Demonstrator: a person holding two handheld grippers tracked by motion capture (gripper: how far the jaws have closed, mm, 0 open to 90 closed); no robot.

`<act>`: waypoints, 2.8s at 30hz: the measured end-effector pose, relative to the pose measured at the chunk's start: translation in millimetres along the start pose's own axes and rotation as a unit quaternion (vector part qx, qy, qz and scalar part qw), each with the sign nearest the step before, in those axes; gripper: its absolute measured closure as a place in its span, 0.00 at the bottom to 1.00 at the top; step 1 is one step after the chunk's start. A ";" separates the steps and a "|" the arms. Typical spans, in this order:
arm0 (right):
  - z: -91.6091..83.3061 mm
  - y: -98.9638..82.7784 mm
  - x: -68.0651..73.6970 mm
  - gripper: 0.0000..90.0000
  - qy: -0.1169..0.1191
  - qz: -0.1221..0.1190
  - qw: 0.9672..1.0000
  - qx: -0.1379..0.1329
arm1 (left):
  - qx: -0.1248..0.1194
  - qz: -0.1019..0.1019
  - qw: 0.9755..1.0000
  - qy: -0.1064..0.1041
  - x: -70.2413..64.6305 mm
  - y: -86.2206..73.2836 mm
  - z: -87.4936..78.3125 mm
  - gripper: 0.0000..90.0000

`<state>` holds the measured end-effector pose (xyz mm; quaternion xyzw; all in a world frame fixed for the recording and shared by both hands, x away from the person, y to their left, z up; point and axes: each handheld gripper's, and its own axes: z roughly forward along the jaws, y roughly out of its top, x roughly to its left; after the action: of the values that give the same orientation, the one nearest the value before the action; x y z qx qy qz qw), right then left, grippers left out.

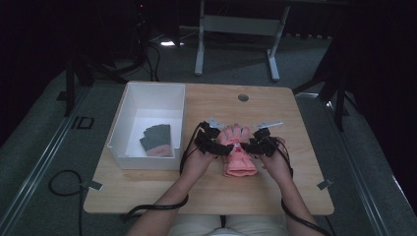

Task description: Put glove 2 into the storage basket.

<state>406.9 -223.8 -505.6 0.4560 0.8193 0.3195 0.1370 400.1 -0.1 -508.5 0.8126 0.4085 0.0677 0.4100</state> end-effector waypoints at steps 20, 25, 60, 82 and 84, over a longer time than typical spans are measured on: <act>14.2 -8.6 -9.8 0.81 0.089 0.023 0.996 0.004 | 0.071 -0.105 0.981 -0.148 25.2 -2.6 37.7 0.80; 3.2 -7.0 -7.0 0.83 0.088 0.022 0.996 -0.014 | 0.073 -0.080 0.985 -0.137 16.4 7.5 26.5 0.81; -75.3 100.5 69.7 0.83 0.099 -0.047 0.986 -0.126 | 0.019 -0.003 0.998 -0.054 19.0 80.8 -135.0 0.82; -51.0 180.2 143.4 0.83 0.127 -0.111 0.978 -0.125 | -0.015 -0.050 0.999 0.014 77.6 69.0 -223.1 0.82; -44.7 189.1 153.1 0.83 0.135 -0.117 0.976 -0.122 | -0.015 -0.058 0.998 0.019 86.1 66.0 -231.7 0.82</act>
<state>424.9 -42.0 -338.8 0.2898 0.8325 0.4576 0.1165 393.8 181.7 -328.6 0.7800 0.4616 0.0657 0.4173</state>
